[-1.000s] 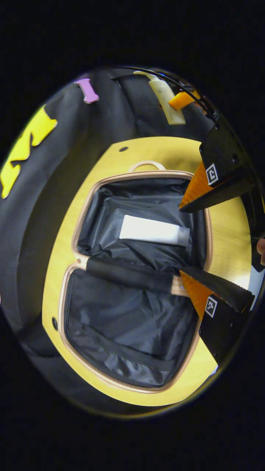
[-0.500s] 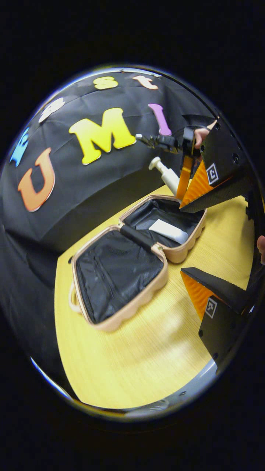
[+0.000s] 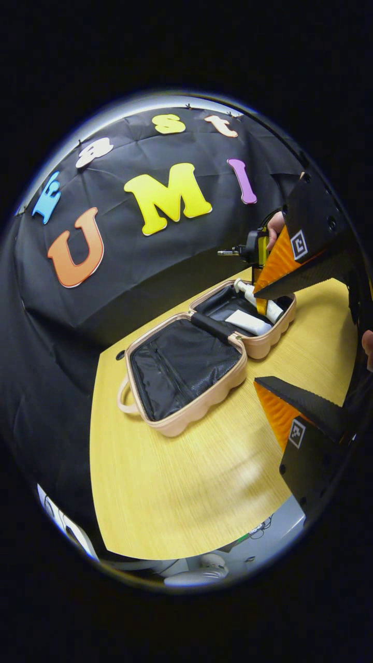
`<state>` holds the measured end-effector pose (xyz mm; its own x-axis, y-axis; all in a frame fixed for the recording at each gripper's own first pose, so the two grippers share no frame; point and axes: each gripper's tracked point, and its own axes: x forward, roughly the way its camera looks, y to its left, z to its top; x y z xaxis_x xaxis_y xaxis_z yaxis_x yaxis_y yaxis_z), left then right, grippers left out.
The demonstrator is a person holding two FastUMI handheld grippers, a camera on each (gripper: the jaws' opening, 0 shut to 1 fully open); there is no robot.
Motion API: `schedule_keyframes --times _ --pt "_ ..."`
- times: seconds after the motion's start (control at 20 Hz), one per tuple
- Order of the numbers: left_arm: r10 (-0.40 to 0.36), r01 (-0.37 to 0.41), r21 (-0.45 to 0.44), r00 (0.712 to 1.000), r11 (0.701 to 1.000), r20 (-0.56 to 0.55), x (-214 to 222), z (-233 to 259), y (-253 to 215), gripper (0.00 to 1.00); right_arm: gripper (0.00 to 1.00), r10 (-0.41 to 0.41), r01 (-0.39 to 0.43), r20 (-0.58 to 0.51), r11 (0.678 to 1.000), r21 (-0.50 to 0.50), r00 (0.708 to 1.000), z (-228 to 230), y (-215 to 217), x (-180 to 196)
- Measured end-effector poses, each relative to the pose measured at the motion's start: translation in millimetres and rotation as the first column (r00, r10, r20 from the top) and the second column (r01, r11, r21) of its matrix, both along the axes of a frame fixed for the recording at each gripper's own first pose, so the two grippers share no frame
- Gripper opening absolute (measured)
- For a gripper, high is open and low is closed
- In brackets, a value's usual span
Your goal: First open the suitcase, pack the skin care products into it, and then close the suitcase.
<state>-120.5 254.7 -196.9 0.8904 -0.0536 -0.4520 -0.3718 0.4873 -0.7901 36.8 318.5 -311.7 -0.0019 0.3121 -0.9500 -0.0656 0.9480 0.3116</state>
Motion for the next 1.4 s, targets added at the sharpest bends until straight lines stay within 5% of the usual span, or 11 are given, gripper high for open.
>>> schedule_keyframes --times 0.25,0.3,0.45,0.7,0.9,1.0,1.15,1.4 --pt "-0.006 0.006 0.001 1.000 1.000 -0.011 4.3 -0.8 2.5 0.95 0.48 -0.012 0.012 0.026 1.000 -0.001 1.000 1.5 9.2 2.0" --pt "-0.001 0.001 -0.002 1.000 1.000 -0.011 3.6 -0.2 4.3 1.00 0.53 -0.005 0.005 0.041 1.000 0.001 0.999 6.0 9.0 3.8" --pt "0.010 -0.010 -0.003 1.000 1.000 -0.006 3.2 1.7 15.9 0.95 0.66 0.008 -0.010 0.080 1.000 0.019 0.997 26.4 5.0 2.3" --pt "0.054 -0.056 0.054 0.998 0.997 0.036 10.3 6.8 87.8 0.95 0.69 0.082 -0.106 0.239 0.990 0.092 0.968 87.9 -11.5 -12.8" --pt "0.085 -0.090 0.066 0.993 0.994 0.081 35.2 3.9 157.2 0.95 0.75 0.126 -0.197 0.467 0.975 0.106 0.875 139.3 -36.0 -24.4" --pt "0.103 -0.108 0.045 0.990 0.993 0.098 53.2 -4.7 185.2 0.95 0.69 0.157 -0.240 0.573 0.968 0.072 0.805 160.4 -48.3 -28.3" --pt "0.135 -0.137 0.017 0.987 0.990 0.088 79.3 -27.7 216.3 0.95 0.75 0.155 -0.232 0.693 0.972 0.018 0.704 181.3 -64.9 -28.6" --pt "0.125 -0.125 -0.009 0.991 0.992 0.051 117.6 -65.1 238.6 0.95 0.75 0.126 -0.175 0.768 0.984 -0.019 0.627 208.1 -94.9 -38.7"
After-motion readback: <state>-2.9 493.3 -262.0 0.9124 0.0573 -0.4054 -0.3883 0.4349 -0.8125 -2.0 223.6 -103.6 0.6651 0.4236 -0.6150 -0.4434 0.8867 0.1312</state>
